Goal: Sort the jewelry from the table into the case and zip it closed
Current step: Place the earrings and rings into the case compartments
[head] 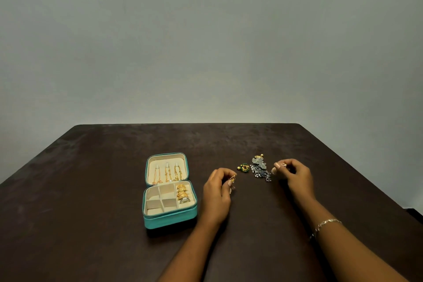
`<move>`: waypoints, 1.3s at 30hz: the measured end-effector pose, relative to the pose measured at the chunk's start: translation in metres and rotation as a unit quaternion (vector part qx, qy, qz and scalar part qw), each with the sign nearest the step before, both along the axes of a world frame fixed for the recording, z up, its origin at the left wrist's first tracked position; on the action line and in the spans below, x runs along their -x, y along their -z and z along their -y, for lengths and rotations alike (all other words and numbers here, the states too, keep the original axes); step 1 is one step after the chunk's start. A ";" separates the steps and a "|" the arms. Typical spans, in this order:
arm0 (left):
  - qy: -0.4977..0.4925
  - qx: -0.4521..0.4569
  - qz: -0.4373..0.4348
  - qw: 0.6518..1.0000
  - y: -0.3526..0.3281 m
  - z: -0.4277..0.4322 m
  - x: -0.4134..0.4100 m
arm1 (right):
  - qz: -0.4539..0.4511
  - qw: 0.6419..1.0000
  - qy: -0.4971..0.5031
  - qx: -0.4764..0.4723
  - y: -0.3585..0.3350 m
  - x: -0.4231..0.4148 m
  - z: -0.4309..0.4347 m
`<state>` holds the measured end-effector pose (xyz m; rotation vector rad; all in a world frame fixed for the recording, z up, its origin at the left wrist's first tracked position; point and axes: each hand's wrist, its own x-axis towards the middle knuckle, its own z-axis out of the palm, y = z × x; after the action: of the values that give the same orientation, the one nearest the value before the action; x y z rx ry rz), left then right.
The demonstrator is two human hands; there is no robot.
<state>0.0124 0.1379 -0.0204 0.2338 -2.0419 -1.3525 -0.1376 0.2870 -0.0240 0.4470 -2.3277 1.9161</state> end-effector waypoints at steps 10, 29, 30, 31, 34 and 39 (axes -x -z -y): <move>0.054 -0.067 0.009 0.996 -0.004 -0.007 -0.024 | 0.057 0.980 -0.108 0.160 -0.007 -0.089 -0.016; 0.004 -0.236 -0.116 0.965 -0.040 0.012 -0.086 | 0.132 0.966 -0.158 0.156 -0.014 -0.102 -0.019; -0.006 -0.249 -0.120 0.961 -0.042 0.017 -0.089 | 0.138 0.965 -0.161 0.156 -0.016 -0.103 -0.019; -0.017 -0.260 -0.125 0.957 -0.044 0.023 -0.092 | 0.145 0.963 -0.163 0.157 -0.017 -0.103 -0.019; -0.051 -0.260 -0.132 0.955 -0.044 0.040 -0.102 | 0.171 0.956 -0.173 0.161 -0.022 -0.107 -0.016; -0.125 -0.209 -0.147 0.959 -0.028 0.055 -0.112 | 0.171 0.952 -0.185 0.172 -0.031 -0.120 -0.001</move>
<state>0.1246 0.0832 0.0076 0.4318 -1.4181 -1.5402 -0.0179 0.2882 0.0066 0.5869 -2.1294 2.7102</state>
